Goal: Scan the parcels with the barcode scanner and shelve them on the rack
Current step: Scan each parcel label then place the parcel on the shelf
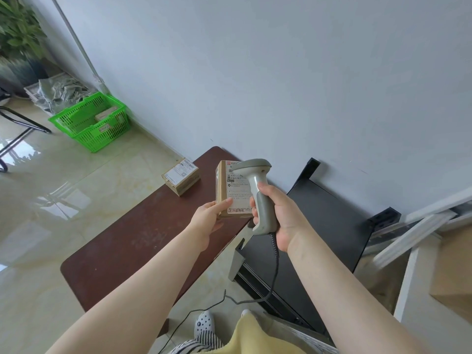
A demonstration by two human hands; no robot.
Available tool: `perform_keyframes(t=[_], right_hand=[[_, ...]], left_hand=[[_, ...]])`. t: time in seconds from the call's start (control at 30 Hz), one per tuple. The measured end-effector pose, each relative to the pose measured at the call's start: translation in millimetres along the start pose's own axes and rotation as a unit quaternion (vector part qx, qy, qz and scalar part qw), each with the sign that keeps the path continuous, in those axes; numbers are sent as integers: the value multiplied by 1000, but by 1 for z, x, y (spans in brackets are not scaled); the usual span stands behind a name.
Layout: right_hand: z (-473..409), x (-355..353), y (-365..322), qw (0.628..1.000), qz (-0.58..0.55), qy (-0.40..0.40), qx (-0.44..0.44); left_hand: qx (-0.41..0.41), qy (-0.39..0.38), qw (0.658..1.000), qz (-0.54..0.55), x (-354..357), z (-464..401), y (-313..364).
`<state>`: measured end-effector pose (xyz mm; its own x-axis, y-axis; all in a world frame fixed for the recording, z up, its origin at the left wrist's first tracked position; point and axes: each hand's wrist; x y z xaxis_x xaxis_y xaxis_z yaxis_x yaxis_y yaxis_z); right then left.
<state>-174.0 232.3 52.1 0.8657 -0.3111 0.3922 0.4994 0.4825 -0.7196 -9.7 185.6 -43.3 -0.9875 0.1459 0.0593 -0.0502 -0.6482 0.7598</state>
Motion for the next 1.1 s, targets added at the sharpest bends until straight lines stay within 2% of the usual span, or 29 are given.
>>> perform_keyframes(t=[0.4,0.5,0.63,0.77,0.93,1.1], right_hand=[[-8,-15,5,999,28,17,-29],[-13,-32,8,995,41,83,-46],[-32,-71,25,969,83,222,-77],[-54,-118,48,942,54,328,-44],[-72,-151,68,924,33,381,-12],[-81,-154,81,922,52,384,6]], left_hand=[[-9,12,1000,-4,0,-3,-1],[-14,23,1000,3,-2,-3,-4],[-24,52,998,22,-6,-3,-9],[-34,59,997,27,-8,-2,-14],[-28,46,998,26,1,6,-13],[-27,20,999,29,16,13,-12]])
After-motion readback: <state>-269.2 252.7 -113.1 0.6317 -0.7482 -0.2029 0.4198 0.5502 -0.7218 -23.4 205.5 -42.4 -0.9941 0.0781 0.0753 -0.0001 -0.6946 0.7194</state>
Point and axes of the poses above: each hand's wrist, its own z-axis away from the middle knuckle, its own x-axis out of the palm, y = z × x, and after that the axes turned 5 degrees about -z, right-handed
